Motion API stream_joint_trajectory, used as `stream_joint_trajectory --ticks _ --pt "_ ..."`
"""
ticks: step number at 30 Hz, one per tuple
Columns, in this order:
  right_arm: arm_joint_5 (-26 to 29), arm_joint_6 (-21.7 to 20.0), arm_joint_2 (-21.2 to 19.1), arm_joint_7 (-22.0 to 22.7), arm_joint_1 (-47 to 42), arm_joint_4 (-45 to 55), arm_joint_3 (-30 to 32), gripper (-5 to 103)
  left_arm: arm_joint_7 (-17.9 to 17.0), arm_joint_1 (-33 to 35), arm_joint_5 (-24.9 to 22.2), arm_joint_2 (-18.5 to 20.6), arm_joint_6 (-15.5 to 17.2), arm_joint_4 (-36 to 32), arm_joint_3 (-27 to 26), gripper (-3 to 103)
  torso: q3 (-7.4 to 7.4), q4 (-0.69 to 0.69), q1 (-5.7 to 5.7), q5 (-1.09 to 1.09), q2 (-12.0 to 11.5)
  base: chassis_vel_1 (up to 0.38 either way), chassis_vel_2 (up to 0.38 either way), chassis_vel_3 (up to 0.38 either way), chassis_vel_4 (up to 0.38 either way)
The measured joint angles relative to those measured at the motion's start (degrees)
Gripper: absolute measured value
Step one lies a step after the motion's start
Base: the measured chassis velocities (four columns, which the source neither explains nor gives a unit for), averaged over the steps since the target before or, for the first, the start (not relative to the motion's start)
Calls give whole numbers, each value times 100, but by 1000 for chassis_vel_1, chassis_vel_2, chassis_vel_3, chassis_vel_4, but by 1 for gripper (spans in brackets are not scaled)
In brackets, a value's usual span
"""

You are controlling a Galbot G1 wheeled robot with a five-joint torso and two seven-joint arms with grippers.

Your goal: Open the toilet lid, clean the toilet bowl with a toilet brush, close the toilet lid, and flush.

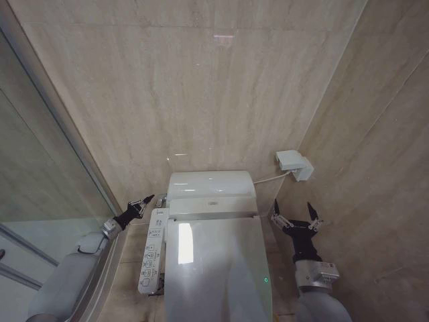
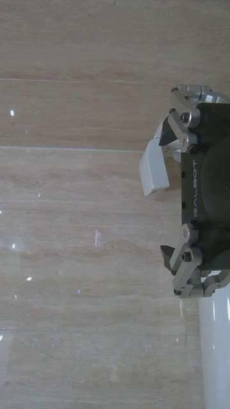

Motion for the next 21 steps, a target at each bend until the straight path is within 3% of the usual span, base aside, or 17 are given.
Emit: stream_joint_trajectory --ticks 21 --pt "0 0 0 0 0 0 0 100 354 107 -38 -46 -105 -34 43 0 0 0 0 0 0 0 0 0 0"
